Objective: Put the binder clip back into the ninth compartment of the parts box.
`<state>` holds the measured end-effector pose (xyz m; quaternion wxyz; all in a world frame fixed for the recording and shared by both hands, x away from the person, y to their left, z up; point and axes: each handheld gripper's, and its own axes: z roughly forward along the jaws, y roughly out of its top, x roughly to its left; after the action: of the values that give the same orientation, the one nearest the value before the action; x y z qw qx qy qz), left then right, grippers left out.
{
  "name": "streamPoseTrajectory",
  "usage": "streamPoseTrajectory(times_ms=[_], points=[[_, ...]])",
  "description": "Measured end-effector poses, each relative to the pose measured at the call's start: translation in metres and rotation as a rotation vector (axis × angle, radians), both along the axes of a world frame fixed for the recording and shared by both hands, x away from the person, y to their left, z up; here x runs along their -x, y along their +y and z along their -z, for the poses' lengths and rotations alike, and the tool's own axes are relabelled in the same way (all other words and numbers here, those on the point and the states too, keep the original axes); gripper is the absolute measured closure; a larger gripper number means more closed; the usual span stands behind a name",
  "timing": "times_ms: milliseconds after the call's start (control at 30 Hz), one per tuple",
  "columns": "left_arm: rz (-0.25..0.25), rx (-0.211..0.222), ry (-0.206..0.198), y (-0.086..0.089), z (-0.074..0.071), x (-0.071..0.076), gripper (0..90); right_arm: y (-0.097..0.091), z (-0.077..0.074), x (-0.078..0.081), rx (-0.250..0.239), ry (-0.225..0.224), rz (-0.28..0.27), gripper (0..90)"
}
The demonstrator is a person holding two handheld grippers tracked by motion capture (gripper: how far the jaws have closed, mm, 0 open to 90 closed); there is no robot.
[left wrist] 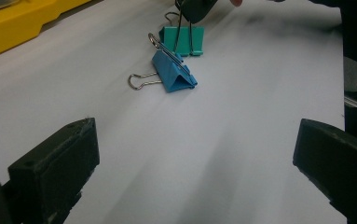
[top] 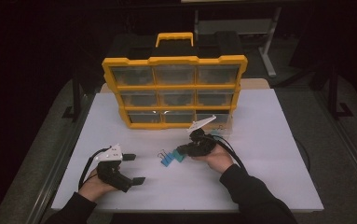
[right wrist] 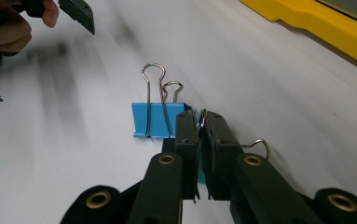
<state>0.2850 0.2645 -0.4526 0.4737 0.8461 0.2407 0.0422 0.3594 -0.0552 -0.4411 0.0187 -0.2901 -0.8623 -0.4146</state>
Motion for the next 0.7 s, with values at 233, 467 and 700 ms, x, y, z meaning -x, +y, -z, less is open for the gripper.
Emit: streamPoseTrajectory(times_ms=[233,467,700], points=[[0.0,0.0,0.0,0.0,0.0,0.0,0.0,0.0,-0.001,0.0,-0.006,-0.003,-0.006,87.0],[-0.001,0.005,0.001,0.0,0.0,0.0,0.0,-0.001,-0.003,0.002,-0.007,-0.018,-0.011,87.3],[-0.003,0.007,0.0,0.0,0.0,0.0,0.0,-0.004,-0.011,0.003,-0.021,-0.041,-0.011,87.2]])
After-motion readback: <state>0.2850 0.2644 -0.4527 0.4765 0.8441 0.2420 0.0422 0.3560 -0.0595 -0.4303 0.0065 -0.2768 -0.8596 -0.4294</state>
